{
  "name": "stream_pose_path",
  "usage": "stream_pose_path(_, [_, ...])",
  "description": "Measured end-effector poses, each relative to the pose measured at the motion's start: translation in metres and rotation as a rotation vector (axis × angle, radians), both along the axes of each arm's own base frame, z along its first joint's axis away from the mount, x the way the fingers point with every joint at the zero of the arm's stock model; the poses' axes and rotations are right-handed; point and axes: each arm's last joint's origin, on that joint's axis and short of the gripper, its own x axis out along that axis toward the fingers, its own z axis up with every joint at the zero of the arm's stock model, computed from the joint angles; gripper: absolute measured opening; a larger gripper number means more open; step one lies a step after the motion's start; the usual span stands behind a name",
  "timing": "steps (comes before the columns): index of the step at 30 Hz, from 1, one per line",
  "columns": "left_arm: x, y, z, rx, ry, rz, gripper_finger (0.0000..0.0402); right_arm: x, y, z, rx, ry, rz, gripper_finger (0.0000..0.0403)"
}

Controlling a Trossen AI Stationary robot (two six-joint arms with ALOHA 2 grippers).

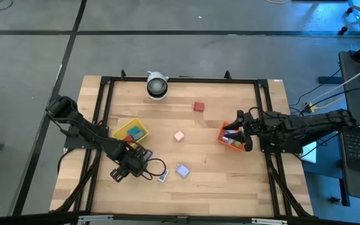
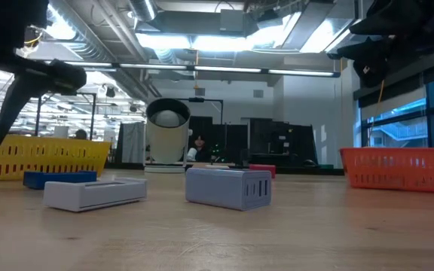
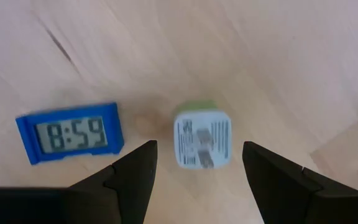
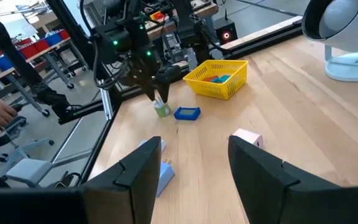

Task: Pick & Place Office items
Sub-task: Put the green charger adapter into the orange basket

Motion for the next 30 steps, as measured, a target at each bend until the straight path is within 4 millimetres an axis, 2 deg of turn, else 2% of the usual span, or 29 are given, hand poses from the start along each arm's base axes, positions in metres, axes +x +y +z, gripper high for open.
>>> stream_pose_path(5, [0.003,-0.002,0.001,-0.013,-0.037,0.025,0.0234,0.001,0.0,-0.001,-0.001,0.007,0.001,0.0187])
stream_pose_path(13, [0.006,-0.005,-0.014,0.02,0.019,0.019,0.0234,0.002,0.001,-0.002,0.001,0.013,0.018,0.0187])
stream_pose_path(22, [0.005,-0.006,-0.017,0.009,0.052,0.046,0.0232,0.002,0.001,-0.001,0.001,0.006,0.026,0.0187])
stream_pose_path(26, [0.005,-0.006,-0.017,-0.018,0.072,0.084,0.0215,0.002,0.001,-0.001,0.0,0.006,0.027,0.0187])
stream_pose_path(30, [0.005,-0.007,-0.016,-0.023,0.068,0.105,0.0179,0.002,0.001,-0.001,0.0,0.006,0.027,0.0187])
